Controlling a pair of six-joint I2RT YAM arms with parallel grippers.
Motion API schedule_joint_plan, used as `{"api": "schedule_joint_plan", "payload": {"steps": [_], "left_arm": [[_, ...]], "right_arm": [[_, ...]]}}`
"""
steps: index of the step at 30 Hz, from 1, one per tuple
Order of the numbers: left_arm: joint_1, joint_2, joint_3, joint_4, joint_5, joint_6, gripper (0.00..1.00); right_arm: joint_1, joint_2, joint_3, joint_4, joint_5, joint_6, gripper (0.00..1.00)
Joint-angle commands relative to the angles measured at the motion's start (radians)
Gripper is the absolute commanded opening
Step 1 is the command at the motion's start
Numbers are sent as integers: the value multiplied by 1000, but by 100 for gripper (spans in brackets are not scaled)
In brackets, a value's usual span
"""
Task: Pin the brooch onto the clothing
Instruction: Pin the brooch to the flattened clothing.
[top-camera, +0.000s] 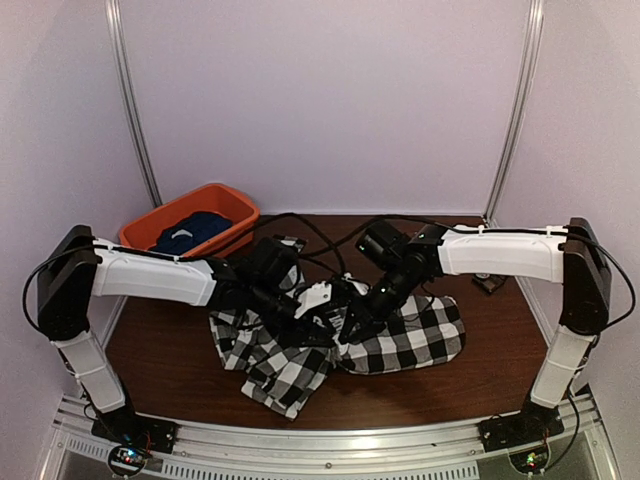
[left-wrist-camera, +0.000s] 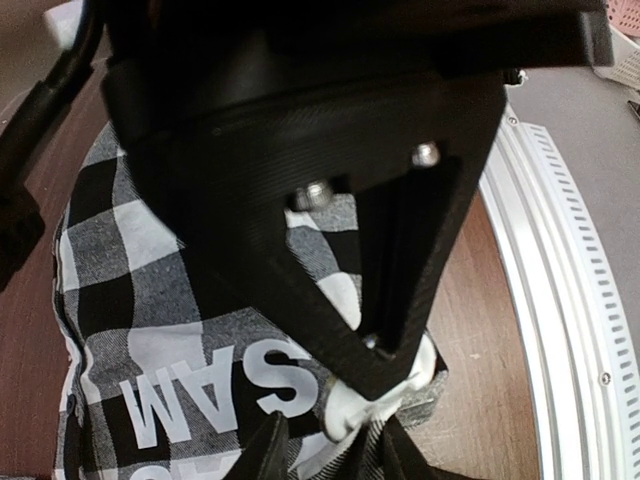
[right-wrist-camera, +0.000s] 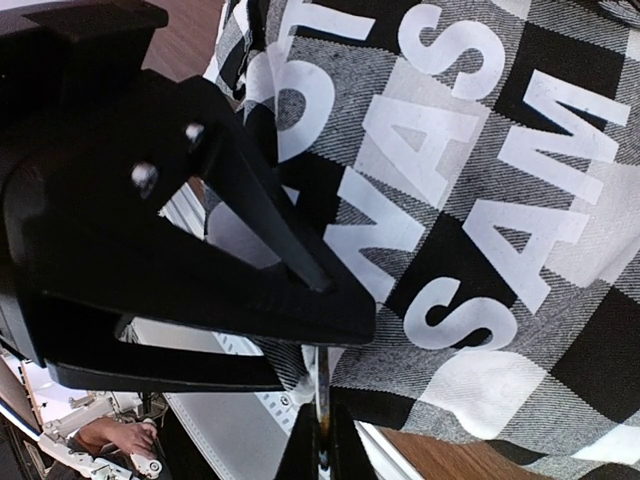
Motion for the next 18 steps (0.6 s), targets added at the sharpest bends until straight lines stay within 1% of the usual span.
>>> {"api": "schedule_joint_plan", "payload": {"steps": [1, 4, 8, 10, 12, 13, 14, 16, 17, 18], "left_arm": [[0, 43, 22, -45, -6, 4, 30], [0, 50, 25, -56, -8, 8, 25], [0, 66, 38, -83, -2, 11, 23], [0, 73, 42, -89, -9, 4, 19], [0, 76, 45, -94, -23, 0, 12], [0, 77, 48, -98, -32, -3, 11], [0, 77, 52, -103, -38, -6, 11], [0, 75, 57, -117, -40, -7, 21], [0, 70, 58, -118, -37, -9, 26], [0, 64, 56, -118, -34, -12, 36]], "right_arm": [[15, -65, 4, 27, -32, -34, 0], [15, -72, 6, 27, -33, -39, 0], [15, -79, 7, 23, -35, -44, 0], [15, -86, 3, 28, -39, -45, 0], [15, -90, -3, 32, -45, -46, 0], [15, -94, -5, 33, -47, -46, 0], [15, -97, -6, 35, -46, -44, 0], [15, -95, -6, 34, -28, -35, 0], [15, -90, -5, 30, -26, -34, 0], [15, -82, -3, 27, -22, -33, 0]]}}
